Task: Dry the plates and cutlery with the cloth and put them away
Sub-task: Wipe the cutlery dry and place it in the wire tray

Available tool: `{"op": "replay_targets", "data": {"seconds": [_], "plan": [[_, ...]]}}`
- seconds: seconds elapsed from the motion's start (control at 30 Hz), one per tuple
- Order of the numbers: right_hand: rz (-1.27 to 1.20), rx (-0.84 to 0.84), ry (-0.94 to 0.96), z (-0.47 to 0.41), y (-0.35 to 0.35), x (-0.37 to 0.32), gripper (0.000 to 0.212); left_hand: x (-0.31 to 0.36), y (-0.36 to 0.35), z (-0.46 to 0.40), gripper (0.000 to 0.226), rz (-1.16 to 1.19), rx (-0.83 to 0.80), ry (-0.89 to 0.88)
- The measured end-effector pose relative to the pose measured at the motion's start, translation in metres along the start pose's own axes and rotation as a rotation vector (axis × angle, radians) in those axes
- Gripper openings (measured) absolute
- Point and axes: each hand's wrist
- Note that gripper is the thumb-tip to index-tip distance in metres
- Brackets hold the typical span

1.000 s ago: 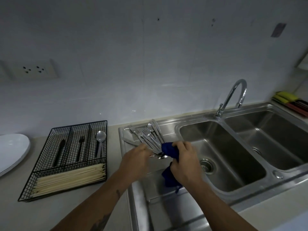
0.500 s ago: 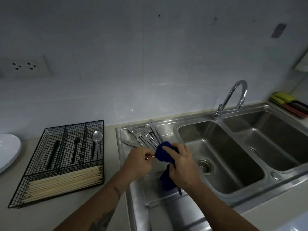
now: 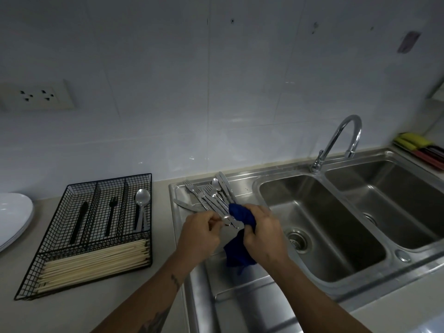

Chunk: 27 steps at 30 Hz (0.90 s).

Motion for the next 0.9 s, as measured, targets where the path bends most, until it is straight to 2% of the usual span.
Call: {"op": "replay_targets", "data": {"seconds": [0.1, 0.23, 0.3, 0.43, 0.53, 0.6, 0.73, 0.83, 0.9], "plan": [[0.027, 0.006, -0.058, 0.000, 0.006, 0.008, 0.051, 0.001, 0.003, -0.004, 0.011, 0.058, 0.082, 0.144], [0.000, -0.032, -0.061, 0.004, 0.010, 0.004, 0.046, 0.016, 0.005, -0.011, 0.015, 0.395, 0.056, 0.428], [-0.009, -0.045, -0.061, 0.005, 0.008, -0.001, 0.046, 0.024, 0.006, -0.013, 0.018, 0.492, 0.048, 0.460], [0.015, 0.006, -0.071, 0.005, 0.001, -0.009, 0.048, 0.028, 0.001, -0.013, 0.007, 0.460, 0.006, 0.509], [0.064, 0.024, -0.053, 0.008, -0.006, -0.019, 0.052, 0.031, -0.004, -0.014, 0.028, 0.641, -0.023, 0.628], [0.137, 0.012, -0.020, 0.014, -0.012, -0.022, 0.054, 0.037, -0.003, -0.014, 0.035, 0.730, -0.030, 0.682], [0.271, -0.031, -0.007, 0.027, -0.015, -0.005, 0.068, 0.040, 0.006, -0.013, 0.026, 0.823, -0.036, 0.734], [0.330, -0.059, -0.040, 0.028, -0.010, 0.005, 0.067, 0.036, 0.007, -0.009, 0.024, 0.858, -0.075, 0.788], [0.392, -0.053, 0.019, 0.023, -0.007, -0.001, 0.064, 0.036, 0.005, -0.005, 0.024, 0.884, -0.133, 0.809]]}}
Point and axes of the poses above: each hand's wrist, its own z-axis away from the middle knuckle, its own y-axis out of the back of the hand, x = y × z, and after that the axes turned 11 degrees about y, right-handed
